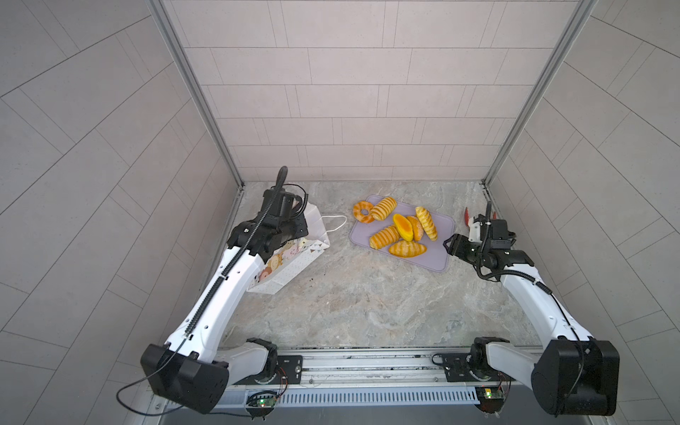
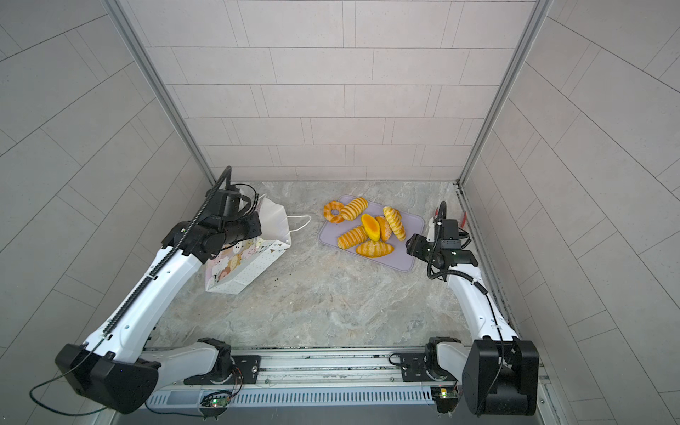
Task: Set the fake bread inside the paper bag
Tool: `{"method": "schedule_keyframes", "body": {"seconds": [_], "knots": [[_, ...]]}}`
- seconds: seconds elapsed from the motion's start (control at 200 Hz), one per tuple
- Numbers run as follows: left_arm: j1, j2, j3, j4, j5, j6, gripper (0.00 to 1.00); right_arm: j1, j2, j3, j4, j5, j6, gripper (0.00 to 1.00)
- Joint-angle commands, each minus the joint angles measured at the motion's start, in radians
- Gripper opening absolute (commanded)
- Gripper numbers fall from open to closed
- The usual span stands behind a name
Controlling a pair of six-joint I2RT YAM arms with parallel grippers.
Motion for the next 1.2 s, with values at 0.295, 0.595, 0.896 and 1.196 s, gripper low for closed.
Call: {"method": "schedule_keyframes", "body": {"seconds": [0.295,0.595,0.896,1.196], "knots": [[0.051,-0.051,0.029,0.205,0.260,-0.119,0.00,-0.005,-0.025,0.045,-0.037,0.010,-0.014,0.66],[0.172,-0.118,-0.186,0.398,0.359,-0.282,0.00,-0.004,-0.028,0.060,-0.062,0.022,-0.036,0.66],[0.202,-0.177,-0.255,0.396,0.364,-0.253,0.00,-0.004,-0.019,0.057,-0.054,0.017,-0.031,0.66],[0.204,-0.260,-0.317,0.373,0.333,-0.251,0.00,-0.005,-0.013,0.059,-0.055,0.021,-0.033,0.66]]}}
